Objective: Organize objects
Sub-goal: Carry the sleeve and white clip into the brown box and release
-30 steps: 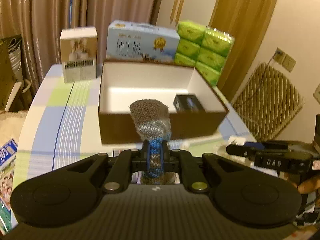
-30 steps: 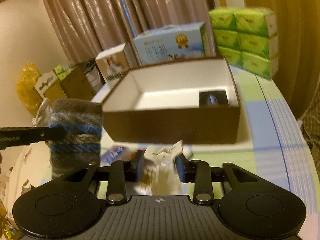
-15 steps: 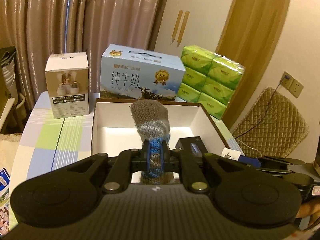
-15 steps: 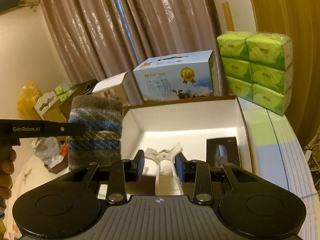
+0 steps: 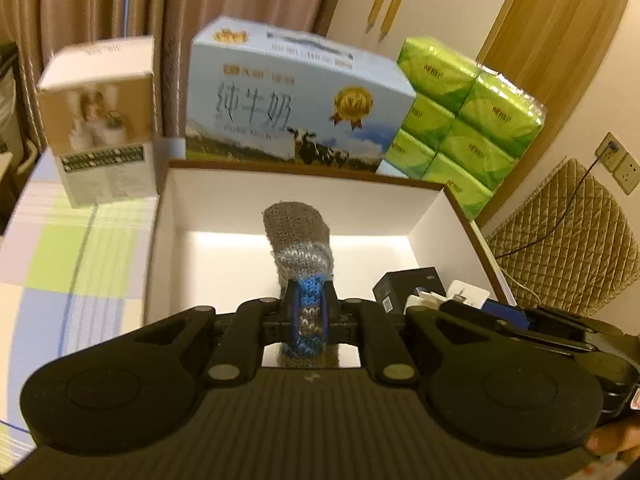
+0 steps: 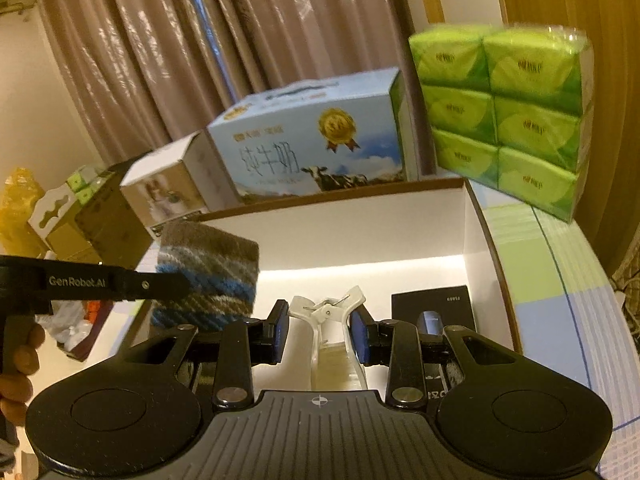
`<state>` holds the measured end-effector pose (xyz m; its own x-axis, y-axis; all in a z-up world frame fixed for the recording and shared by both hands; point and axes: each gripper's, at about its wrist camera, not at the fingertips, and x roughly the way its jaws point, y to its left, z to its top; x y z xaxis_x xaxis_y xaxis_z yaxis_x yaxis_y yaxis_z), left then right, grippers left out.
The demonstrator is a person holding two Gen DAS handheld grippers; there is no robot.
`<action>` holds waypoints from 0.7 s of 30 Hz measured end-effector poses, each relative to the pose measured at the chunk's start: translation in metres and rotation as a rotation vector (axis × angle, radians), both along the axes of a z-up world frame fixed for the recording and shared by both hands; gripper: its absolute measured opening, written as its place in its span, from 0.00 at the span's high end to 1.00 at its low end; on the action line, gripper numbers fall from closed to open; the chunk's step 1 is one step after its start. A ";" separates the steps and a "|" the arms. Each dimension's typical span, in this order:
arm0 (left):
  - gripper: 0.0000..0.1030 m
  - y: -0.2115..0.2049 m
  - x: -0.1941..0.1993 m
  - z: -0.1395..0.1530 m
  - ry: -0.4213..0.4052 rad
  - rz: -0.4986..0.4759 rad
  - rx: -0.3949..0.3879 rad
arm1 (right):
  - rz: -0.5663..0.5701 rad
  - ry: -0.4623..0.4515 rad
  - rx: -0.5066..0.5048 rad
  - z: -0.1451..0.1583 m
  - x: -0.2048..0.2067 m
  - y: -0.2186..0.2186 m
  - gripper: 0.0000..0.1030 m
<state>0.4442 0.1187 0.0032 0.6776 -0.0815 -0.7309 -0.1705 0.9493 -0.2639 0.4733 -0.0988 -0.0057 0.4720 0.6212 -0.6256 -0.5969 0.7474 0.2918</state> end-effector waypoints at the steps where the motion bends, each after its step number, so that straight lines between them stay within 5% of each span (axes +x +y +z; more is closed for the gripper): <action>1: 0.92 0.000 0.005 -0.004 0.012 -0.002 -0.010 | -0.003 0.008 -0.004 -0.004 0.003 0.001 0.71; 4: 0.89 -0.002 0.014 -0.015 0.031 -0.014 -0.028 | -0.016 0.030 -0.015 -0.014 0.011 0.004 0.71; 8: 0.72 -0.008 0.023 -0.024 0.053 -0.039 0.001 | -0.022 0.046 -0.034 -0.024 0.019 0.008 0.71; 21: 0.54 0.002 0.022 -0.043 0.139 -0.047 0.104 | -0.037 0.080 -0.042 -0.042 0.032 0.024 0.70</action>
<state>0.4664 0.1210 -0.0400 0.5669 -0.0295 -0.8233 -0.1536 0.9780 -0.1408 0.5049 -0.0753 -0.0478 0.4422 0.5768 -0.6868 -0.5445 0.7812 0.3055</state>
